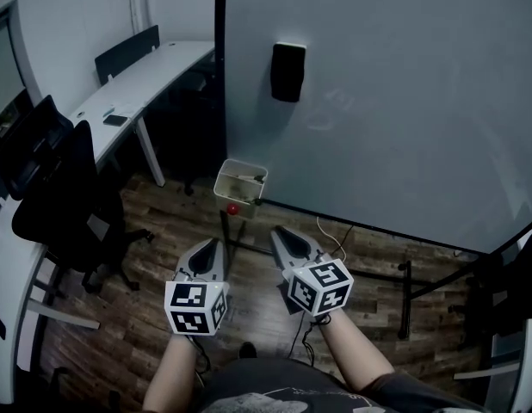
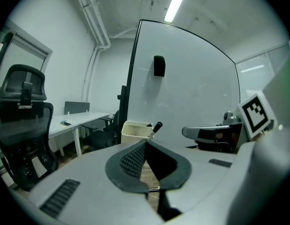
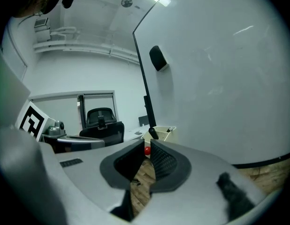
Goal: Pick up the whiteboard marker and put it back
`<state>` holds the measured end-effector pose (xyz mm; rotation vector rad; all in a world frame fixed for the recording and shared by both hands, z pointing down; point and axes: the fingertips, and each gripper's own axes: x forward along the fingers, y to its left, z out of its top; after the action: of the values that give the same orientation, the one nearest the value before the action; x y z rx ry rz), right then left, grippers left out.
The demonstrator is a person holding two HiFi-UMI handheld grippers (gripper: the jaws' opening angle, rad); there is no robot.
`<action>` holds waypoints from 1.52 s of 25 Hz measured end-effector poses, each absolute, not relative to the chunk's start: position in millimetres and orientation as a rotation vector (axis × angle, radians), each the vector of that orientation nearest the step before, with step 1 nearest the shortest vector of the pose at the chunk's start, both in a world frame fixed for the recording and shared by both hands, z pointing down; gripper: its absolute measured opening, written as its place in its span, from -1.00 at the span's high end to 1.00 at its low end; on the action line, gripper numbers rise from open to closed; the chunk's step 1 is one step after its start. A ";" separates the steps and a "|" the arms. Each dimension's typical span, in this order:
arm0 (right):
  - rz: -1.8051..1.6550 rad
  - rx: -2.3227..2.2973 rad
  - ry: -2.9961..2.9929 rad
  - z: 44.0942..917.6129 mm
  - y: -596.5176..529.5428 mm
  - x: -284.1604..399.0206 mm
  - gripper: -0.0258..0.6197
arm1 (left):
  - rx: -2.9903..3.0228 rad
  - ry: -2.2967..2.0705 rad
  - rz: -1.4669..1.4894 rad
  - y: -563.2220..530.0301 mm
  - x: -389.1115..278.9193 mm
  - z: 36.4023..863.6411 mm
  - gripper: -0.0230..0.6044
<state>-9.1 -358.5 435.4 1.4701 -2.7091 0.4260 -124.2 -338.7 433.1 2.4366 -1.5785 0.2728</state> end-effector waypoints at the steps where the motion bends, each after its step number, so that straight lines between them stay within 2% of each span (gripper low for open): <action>1: 0.427 1.475 -2.706 436.3 -362.8 -11.9 0.84 | 2.442 -1.571 0.276 -342.6 -126.3 434.0 0.88; 7: 0.420 1.506 -2.673 444.8 -385.7 -23.9 0.83 | 2.459 -1.538 0.296 -360.3 -138.0 442.8 0.88; 8: 0.419 1.509 -2.672 446.1 -389.1 -26.2 0.80 | 2.458 -1.537 0.296 -362.8 -140.4 443.8 0.88; 10: 0.414 1.507 -2.676 447.6 -395.3 -31.9 0.62 | 2.455 -1.535 0.291 -367.3 -145.8 444.9 0.88; 18: 0.354 1.577 -2.633 451.0 -421.7 -35.9 0.54 | 2.442 -1.521 0.294 -383.2 -154.0 452.7 0.88; 30: 0.234 1.617 -2.576 457.2 -445.1 -40.8 0.54 | 2.438 -1.520 0.295 -396.4 -158.4 455.8 0.88; 38: 0.183 1.620 -2.564 455.9 -448.4 -41.6 0.66 | 2.430 -1.528 0.299 -397.4 -162.7 456.9 0.88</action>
<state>-41.6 -448.4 455.9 1.6195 -2.5635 0.1828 -162.7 -397.4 456.9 2.4302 -1.5281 0.2990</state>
